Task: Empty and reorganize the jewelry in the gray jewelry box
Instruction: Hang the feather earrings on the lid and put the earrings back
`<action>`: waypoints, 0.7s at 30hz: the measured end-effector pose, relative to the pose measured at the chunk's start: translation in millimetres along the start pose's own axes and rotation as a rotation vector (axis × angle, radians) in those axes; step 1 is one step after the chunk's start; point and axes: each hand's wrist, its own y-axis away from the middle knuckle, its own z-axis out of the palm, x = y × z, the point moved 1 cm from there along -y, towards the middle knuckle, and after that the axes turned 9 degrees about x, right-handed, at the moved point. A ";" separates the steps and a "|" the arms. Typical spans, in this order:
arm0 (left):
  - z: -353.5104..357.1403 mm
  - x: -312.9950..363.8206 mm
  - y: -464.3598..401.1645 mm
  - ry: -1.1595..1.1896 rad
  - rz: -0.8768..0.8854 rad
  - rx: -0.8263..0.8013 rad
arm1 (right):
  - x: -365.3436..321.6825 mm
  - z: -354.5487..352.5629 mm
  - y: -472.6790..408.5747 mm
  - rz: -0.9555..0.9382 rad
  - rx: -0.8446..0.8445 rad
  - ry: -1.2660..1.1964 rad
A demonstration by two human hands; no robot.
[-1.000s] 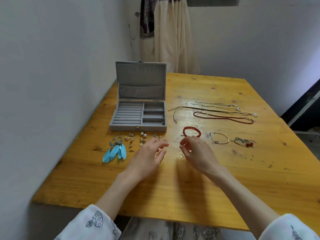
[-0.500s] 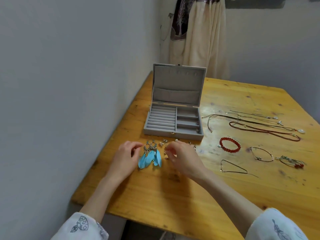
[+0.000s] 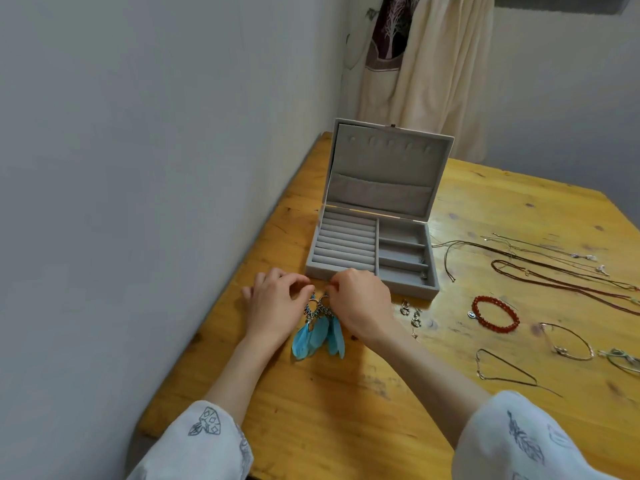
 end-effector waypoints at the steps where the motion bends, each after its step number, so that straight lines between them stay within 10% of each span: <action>1: 1.4 1.5 -1.2 -0.007 -0.005 -0.003 | -0.1 1.6 -0.8 0.002 0.002 0.010; 21: -11.2 -0.6 -2.5 0.155 -0.050 -0.120 | -11.0 -1.1 -5.5 -0.094 -0.030 -0.068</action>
